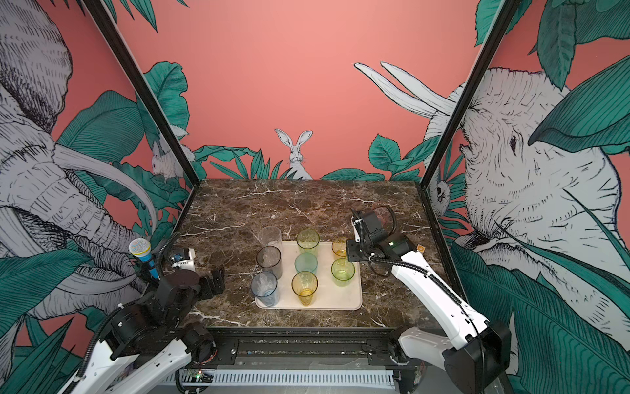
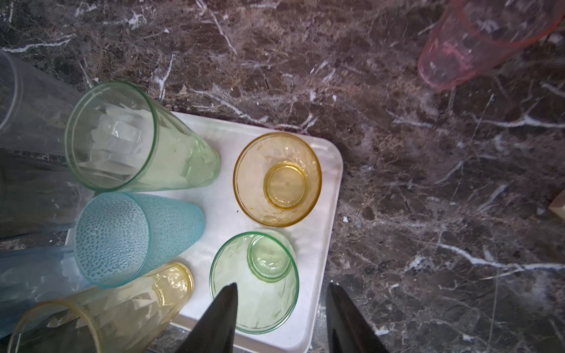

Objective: Place the glasses into the tray
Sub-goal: Place the glass on the tray, then pick up the glass from the top-right of the table.

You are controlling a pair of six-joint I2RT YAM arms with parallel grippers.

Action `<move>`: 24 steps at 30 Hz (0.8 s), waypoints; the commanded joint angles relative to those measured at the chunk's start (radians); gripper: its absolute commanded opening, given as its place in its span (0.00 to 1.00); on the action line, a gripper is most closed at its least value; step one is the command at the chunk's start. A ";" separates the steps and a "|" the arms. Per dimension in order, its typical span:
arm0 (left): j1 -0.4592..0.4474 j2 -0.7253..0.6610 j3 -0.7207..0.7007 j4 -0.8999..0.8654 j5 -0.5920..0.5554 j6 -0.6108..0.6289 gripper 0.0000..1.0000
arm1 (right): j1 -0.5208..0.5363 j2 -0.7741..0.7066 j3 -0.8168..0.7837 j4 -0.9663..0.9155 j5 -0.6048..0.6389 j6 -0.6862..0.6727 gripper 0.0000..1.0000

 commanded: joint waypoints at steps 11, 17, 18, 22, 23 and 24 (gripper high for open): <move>0.003 -0.008 -0.006 -0.005 -0.011 -0.022 0.99 | -0.176 0.048 0.083 0.237 0.073 -0.003 0.58; 0.003 -0.007 -0.005 -0.007 -0.017 -0.023 0.99 | -0.262 0.143 0.141 0.276 0.050 0.011 0.61; 0.003 -0.007 -0.005 -0.007 -0.021 -0.022 0.99 | -0.278 0.157 0.150 0.287 0.043 0.015 0.62; 0.003 -0.007 -0.004 -0.008 -0.026 -0.022 0.99 | -0.329 0.215 0.182 0.315 0.019 0.030 0.61; 0.003 -0.007 -0.004 -0.008 -0.026 -0.022 0.99 | -0.344 0.232 0.193 0.320 0.014 0.032 0.61; 0.003 -0.007 -0.004 -0.008 -0.026 -0.022 0.99 | -0.358 0.251 0.202 0.320 0.005 0.031 0.61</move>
